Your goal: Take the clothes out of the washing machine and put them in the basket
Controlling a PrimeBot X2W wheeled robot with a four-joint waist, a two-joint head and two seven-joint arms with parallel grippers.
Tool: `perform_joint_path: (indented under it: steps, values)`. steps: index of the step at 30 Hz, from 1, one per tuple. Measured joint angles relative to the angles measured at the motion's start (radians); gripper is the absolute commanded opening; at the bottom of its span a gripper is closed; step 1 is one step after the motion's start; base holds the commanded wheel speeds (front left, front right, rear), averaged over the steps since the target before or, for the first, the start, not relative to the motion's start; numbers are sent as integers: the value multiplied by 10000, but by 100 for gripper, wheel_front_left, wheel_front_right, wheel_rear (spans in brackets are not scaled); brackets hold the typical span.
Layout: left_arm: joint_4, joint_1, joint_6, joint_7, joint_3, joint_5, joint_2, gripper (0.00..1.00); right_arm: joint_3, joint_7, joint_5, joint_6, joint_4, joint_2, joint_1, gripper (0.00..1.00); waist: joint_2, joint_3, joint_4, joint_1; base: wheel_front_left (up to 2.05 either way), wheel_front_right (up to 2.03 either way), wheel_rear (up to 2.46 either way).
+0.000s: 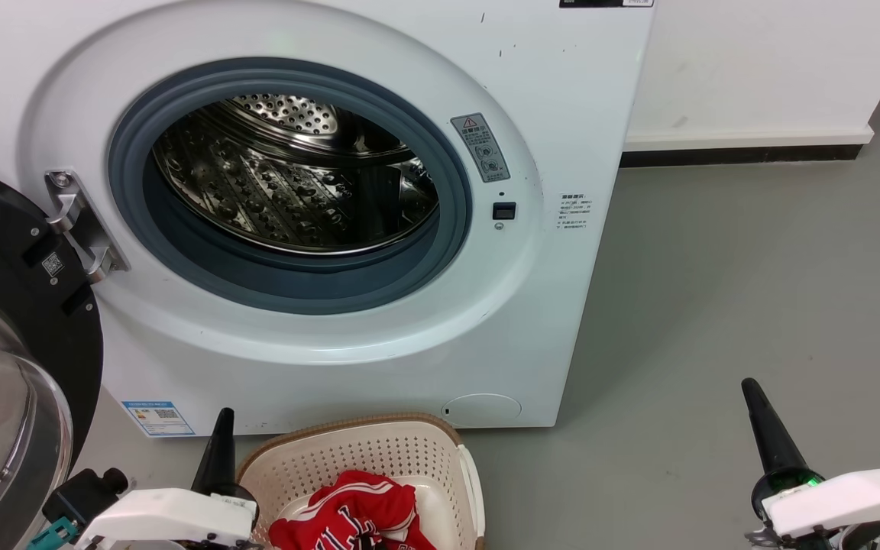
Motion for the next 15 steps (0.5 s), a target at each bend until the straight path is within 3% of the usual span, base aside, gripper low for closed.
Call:
perform_joint_path:
  steps: [15]
  values:
    - [196, -322, -174, 351, 174, -1664, -4, 0, -71, 69, 1682, 0, 441, -15, -388, 0, 0, 31, 17, 0, 0, 0, 0]
